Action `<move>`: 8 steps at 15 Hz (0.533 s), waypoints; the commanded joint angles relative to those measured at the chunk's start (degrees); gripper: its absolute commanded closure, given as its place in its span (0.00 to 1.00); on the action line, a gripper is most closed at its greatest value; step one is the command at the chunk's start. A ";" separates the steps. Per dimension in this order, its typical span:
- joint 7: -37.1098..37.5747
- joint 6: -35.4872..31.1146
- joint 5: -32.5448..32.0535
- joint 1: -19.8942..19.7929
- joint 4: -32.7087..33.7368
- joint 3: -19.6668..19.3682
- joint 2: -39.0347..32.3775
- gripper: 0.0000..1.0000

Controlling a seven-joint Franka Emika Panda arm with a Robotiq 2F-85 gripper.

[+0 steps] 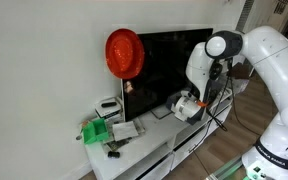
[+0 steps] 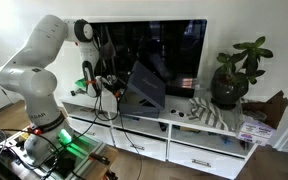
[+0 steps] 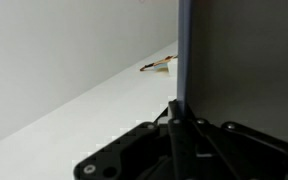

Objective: Pick up the shoe box lid and cover the shoe box with the shoe box lid firmly

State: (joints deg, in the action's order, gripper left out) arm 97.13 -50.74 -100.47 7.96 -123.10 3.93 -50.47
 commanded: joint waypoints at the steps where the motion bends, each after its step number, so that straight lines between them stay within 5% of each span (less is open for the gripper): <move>1: -1.29 -2.08 -2.30 -1.60 2.39 1.61 -1.15 0.99; 8: -4.57 -0.80 -3.99 1.04 2.70 2.32 -0.79 0.99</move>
State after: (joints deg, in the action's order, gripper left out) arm 94.75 -53.42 -102.16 8.03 -120.78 6.25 -51.17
